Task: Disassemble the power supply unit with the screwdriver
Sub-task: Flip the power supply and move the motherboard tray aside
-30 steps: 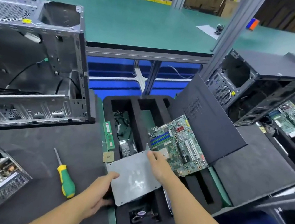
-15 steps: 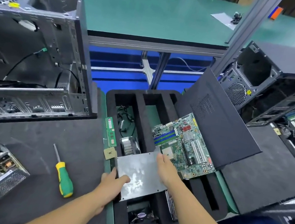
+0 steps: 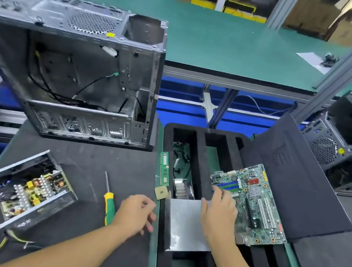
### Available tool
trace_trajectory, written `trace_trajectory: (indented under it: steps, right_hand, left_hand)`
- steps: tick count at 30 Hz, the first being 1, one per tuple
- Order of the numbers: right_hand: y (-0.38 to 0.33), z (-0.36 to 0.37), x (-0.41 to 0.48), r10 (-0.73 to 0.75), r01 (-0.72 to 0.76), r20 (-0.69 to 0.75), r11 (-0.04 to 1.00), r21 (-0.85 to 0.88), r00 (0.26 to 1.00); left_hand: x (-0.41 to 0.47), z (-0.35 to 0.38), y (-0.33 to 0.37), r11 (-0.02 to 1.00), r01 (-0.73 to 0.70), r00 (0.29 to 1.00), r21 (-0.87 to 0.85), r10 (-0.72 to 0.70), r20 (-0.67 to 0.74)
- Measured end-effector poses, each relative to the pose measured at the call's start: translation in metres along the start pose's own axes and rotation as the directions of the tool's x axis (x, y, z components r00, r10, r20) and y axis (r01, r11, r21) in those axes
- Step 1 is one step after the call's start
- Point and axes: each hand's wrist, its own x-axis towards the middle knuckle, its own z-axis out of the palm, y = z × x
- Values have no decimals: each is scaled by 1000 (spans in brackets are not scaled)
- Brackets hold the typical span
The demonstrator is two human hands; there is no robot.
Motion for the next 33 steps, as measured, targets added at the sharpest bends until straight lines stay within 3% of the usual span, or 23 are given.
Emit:
trace_trajectory:
  steps: [2,4,7,10,11,13,15,17,20,23,28,33]
  right_hand:
    - [-24,0,3,-106,94,82,987,133,991]
    - [-51,1,3,-178,157,152,978,140,972]
    - [-92,0,-3,-315,303,88,944,127,945]
    - [-134,4,-12,-465,447,69,876,183,882]
    - [-149,8,-15,-485,458,119,867,197,866]
    - [-177,21,-24,-465,429,314,885,179,828]
    - [-202,36,-36,-351,323,545,934,152,761]
    - [-218,50,-48,-224,211,654,972,99,723]
    - [-225,65,-62,-137,185,636,983,-10,759]
    - [-228,70,-67,-147,221,594,974,-54,791]
    - [-232,65,-65,-87,190,635,977,-97,768]
    - [-230,69,-75,-47,123,590,989,-88,806]
  left_hand:
    - [-5,-19,-1,996,-29,999,90,32,-36]
    - [-11,-38,-4,990,-31,997,139,40,-65]
    - [-17,-69,-14,933,-86,978,350,146,-149]
    - [-19,-106,-28,767,-304,860,565,476,-185]
    - [-19,-121,-32,705,-361,801,610,569,-184]
    - [-19,-154,-45,625,-335,733,705,643,-222]
    - [-21,-187,-59,650,-195,770,735,565,-296]
    - [-23,-220,-77,653,-34,856,756,410,-315]
    - [-26,-260,-109,580,125,949,805,166,-267]
    - [-25,-278,-132,566,167,980,807,-8,-198]
    - [-18,-275,-133,522,155,985,839,-20,-170]
    - [-17,-273,-132,429,102,969,897,161,-187]
